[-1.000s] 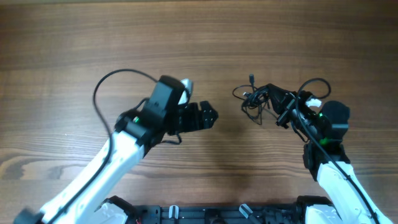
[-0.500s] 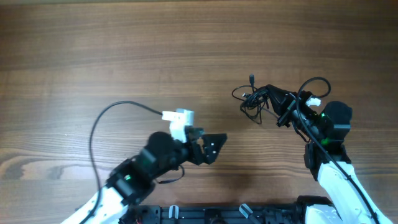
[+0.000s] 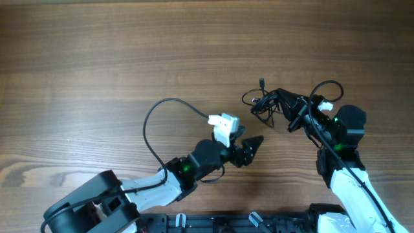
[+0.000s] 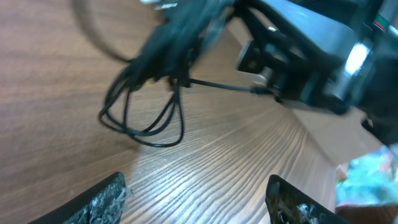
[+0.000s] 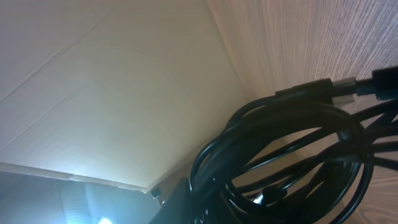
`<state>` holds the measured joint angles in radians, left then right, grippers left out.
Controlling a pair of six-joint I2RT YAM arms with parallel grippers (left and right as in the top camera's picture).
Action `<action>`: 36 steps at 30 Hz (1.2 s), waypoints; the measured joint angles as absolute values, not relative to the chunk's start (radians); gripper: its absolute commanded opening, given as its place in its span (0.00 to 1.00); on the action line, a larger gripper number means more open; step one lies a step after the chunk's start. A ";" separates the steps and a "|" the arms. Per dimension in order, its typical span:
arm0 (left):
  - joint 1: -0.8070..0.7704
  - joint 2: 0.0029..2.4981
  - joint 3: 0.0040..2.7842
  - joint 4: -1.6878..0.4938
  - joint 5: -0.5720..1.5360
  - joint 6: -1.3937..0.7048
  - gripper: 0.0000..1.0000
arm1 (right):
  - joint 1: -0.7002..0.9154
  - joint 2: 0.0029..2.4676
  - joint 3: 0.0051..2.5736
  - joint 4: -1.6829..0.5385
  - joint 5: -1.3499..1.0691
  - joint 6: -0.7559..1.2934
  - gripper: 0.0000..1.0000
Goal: Untangle cables
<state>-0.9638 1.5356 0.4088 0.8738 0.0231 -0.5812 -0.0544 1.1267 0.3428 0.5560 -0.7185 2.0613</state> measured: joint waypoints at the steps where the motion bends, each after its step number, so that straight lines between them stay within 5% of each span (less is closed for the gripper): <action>1: -0.972 1.536 0.409 0.876 0.023 -0.553 0.73 | -0.054 1.127 0.343 0.554 -0.719 2.061 0.09; 7: -1.003 1.536 0.409 0.876 0.023 -0.445 0.61 | -0.054 1.127 0.343 0.554 -0.719 2.062 0.04; 36: -1.026 1.827 0.665 0.875 -0.123 -0.361 0.64 | -0.054 1.127 0.343 0.554 -0.852 2.064 0.04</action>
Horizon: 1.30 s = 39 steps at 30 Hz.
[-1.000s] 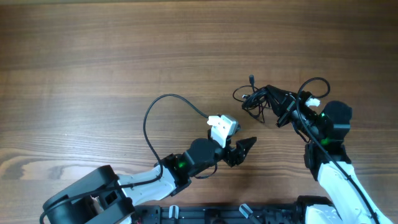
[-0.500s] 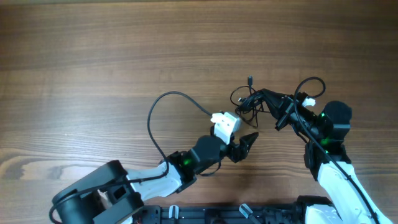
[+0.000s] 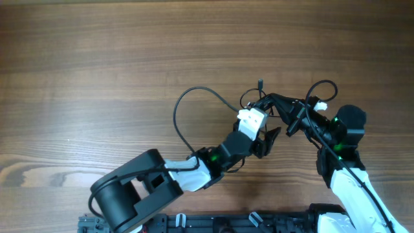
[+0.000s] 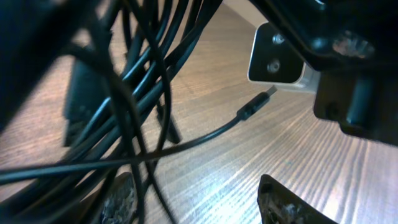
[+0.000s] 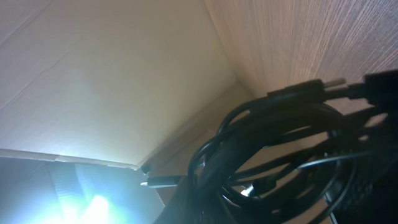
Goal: Untangle cables
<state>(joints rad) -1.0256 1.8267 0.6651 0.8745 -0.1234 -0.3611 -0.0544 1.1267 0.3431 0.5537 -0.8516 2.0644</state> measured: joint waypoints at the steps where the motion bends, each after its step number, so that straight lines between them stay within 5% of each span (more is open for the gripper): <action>1: -1.026 1.836 0.677 0.871 -0.132 -0.355 0.64 | -0.054 1.127 0.343 0.554 -0.855 2.064 0.04; 4: -1.026 1.879 0.712 0.870 -0.187 -0.342 0.55 | -0.054 1.127 0.343 0.553 -0.857 2.064 0.04; 5: -1.026 1.887 0.715 0.870 -0.195 -0.341 0.44 | -0.054 1.127 0.343 0.553 -0.857 2.064 0.04; 7: -1.026 1.903 0.719 0.871 -0.213 -0.334 0.04 | -0.054 1.127 0.343 0.552 -0.857 2.064 0.04; 17: -1.026 1.919 0.721 0.856 -0.211 -0.330 0.04 | -0.054 1.127 0.343 0.545 -0.851 2.064 0.04; 22: -1.024 1.912 0.725 0.766 0.080 -0.272 0.04 | -0.056 1.127 0.343 0.545 -0.767 2.064 0.04; 29: -1.022 1.636 0.737 0.277 0.393 -0.118 0.04 | -0.055 1.127 0.343 0.537 -0.551 1.970 0.04; 36: -1.000 1.101 0.747 -0.269 0.348 0.198 0.04 | -0.043 1.127 0.342 0.409 -0.423 1.823 0.04; 38: -0.995 1.002 0.746 -0.343 0.263 0.240 0.30 | -0.035 1.127 0.342 0.416 -0.462 1.811 0.05; 39: -0.996 0.972 0.746 -0.371 0.219 0.259 0.35 | -0.036 1.127 0.342 0.424 -0.478 1.807 0.04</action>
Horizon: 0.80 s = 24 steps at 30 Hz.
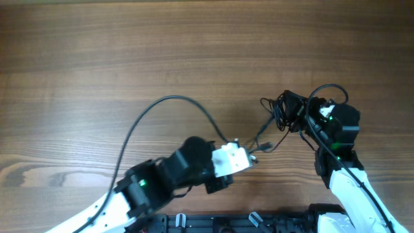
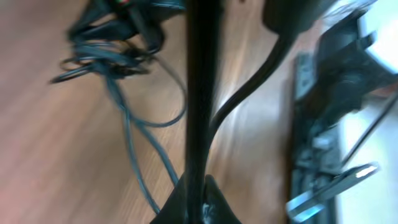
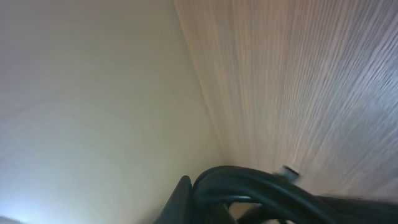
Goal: Untangle cables
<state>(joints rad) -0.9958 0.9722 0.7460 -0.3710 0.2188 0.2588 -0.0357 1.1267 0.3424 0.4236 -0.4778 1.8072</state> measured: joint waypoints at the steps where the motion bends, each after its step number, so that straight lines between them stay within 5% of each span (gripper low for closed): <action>1: -0.997 0.952 0.746 -0.408 0.184 0.268 0.35 | -0.041 1.127 0.343 0.431 -0.483 1.800 0.05; 3: -1.000 0.943 0.742 -0.434 0.118 0.279 0.41 | -0.051 1.127 0.343 0.430 -0.503 1.764 0.06; 4: -1.000 0.948 0.741 -0.429 0.100 0.281 0.65 | -0.051 1.127 0.343 0.431 -0.512 1.734 0.07; 5: -1.000 0.953 0.741 -0.422 0.086 0.284 1.00 | -0.051 1.127 0.343 0.431 -0.524 1.687 0.09; 10: -0.994 1.004 0.737 -0.329 0.032 0.251 1.00 | -0.051 1.127 0.343 0.436 -0.601 1.451 0.04; 14: -0.907 1.016 0.737 -0.256 -0.116 -0.070 1.00 | -0.051 1.127 0.343 0.450 -0.725 1.326 0.05; 17: -0.831 1.016 0.737 -0.246 -0.105 -0.258 1.00 | -0.051 1.127 0.343 0.450 -0.794 1.324 0.05; 24: -0.858 1.160 0.737 -0.231 0.101 -0.217 1.00 | -0.051 1.127 0.343 0.450 -0.974 1.485 0.05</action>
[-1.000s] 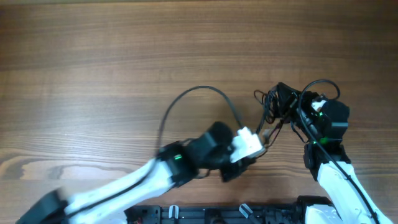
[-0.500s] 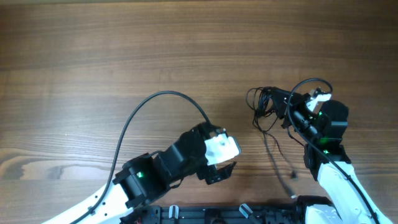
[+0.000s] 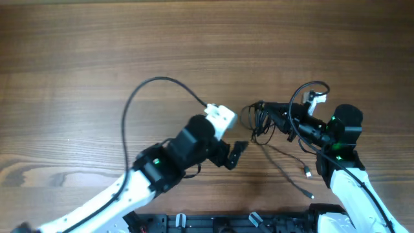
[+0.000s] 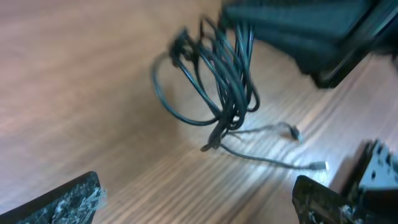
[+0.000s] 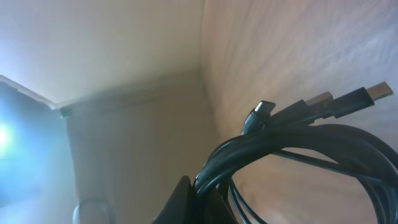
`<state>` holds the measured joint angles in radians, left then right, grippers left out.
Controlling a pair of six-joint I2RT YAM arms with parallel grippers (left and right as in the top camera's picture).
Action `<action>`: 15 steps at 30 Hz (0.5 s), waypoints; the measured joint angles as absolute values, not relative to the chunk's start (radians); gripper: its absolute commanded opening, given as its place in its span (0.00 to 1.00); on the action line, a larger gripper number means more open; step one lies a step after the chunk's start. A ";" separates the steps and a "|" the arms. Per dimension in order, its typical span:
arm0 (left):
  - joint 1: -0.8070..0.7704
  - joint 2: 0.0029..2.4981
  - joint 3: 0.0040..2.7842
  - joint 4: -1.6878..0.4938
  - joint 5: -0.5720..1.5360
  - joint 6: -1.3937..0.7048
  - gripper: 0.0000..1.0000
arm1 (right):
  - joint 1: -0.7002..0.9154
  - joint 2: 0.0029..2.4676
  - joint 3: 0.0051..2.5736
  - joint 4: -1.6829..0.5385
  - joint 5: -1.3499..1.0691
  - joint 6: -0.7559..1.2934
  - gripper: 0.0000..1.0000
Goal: Untangle cables
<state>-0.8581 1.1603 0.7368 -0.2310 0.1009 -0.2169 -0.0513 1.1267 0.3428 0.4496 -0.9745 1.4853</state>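
A tangled bundle of thin black cables (image 3: 260, 120) hangs from my right gripper (image 3: 277, 117), which is shut on it; the right wrist view shows the strands pinched at the jaws (image 5: 208, 186) and several plug ends (image 5: 373, 92) sticking out. Two loose strands trail from the bundle across the table to their plugs (image 3: 308, 172). In the left wrist view the bundle (image 4: 221, 74) hangs ahead, with the loose ends (image 4: 292, 132) lying on the wood. My left gripper (image 3: 234, 155) stands open and empty to the lower left of the bundle, its fingertips (image 4: 71, 198) wide apart.
The wooden table (image 3: 97, 52) fills the overhead view. The left arm's own black lead (image 3: 152, 83) loops over the table to its white wrist block (image 3: 220, 116). A black rail (image 3: 259, 220) runs along the near edge.
My left gripper was shut on a strand, away from the bundle at the lower left; now it is open and empty, closer to the bundle. The loose strands lie on the table.
First my left gripper stood open to the left of the bundle held by my right gripper. Then it was in among the strands. Then it was shut on a strand away from the bundle. Now it is open and two ends trail free.
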 measured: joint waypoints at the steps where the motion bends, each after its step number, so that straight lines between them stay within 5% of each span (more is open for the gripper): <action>1: -0.866 1.195 0.736 -0.210 0.115 -0.214 1.00 | -0.051 1.127 0.343 0.450 -0.992 1.501 0.05; 12: -0.904 1.389 0.728 0.132 0.178 -0.247 0.98 | -0.051 1.127 0.343 0.450 -1.055 1.536 0.06; 14: -0.904 1.424 0.728 0.173 0.177 -0.288 0.76 | -0.051 1.127 0.343 0.449 -1.056 1.538 0.09; 15: -0.904 1.437 0.728 0.192 0.174 -0.312 0.52 | -0.051 1.127 0.343 0.449 -1.058 1.540 0.16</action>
